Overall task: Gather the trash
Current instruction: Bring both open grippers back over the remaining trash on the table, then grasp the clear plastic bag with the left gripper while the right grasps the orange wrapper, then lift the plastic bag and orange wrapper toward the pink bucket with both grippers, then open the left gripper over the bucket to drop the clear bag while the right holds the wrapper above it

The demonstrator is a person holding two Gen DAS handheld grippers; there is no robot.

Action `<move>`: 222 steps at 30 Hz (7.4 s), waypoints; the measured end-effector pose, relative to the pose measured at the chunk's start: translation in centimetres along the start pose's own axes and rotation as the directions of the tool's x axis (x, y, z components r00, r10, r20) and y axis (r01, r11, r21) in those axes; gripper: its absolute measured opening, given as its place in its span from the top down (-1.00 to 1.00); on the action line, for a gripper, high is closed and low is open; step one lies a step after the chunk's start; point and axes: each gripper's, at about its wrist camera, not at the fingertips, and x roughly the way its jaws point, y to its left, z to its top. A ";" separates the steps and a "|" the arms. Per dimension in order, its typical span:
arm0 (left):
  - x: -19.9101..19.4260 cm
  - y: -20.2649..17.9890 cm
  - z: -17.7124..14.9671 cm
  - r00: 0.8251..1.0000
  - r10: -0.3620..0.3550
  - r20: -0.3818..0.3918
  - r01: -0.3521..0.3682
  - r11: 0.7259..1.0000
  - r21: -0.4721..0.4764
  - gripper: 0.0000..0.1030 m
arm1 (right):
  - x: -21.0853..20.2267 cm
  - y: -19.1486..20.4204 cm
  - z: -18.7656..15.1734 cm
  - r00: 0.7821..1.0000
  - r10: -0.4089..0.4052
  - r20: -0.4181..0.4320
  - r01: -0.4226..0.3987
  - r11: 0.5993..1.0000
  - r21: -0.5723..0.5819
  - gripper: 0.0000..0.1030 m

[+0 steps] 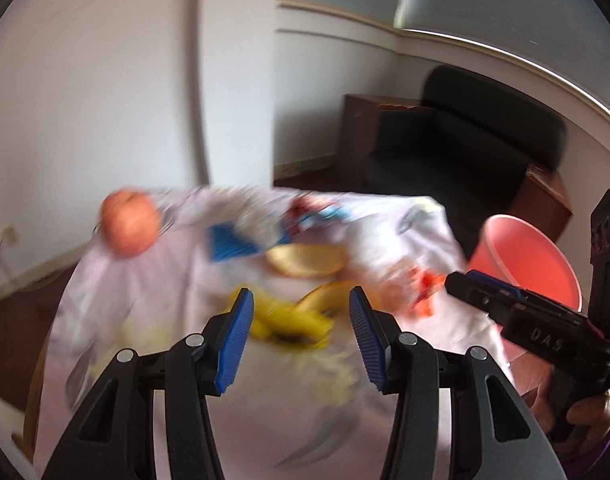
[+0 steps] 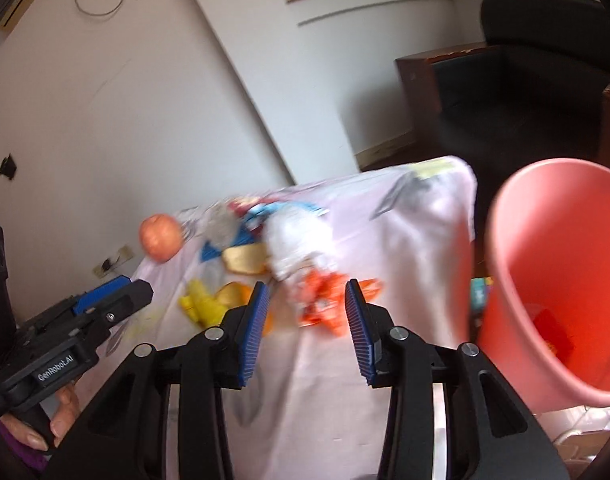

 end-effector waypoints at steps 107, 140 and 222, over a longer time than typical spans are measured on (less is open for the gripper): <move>5.8 9.8 1.7 0.983 -0.149 -0.107 0.135 0.982 -0.131 -0.06 | 2.0 3.3 -2.0 0.989 -0.148 -0.027 0.148 0.989 -0.016 0.10; 9.3 9.0 6.1 0.982 -0.181 -0.052 0.170 0.970 -0.174 0.61 | 3.2 0.7 -0.7 0.982 -0.188 0.001 0.188 0.981 0.042 0.04; 7.1 -23.1 3.0 0.912 -0.371 -0.176 0.409 0.861 0.303 0.59 | -10.6 -13.5 -2.6 0.883 -0.440 0.164 0.401 0.888 0.224 0.07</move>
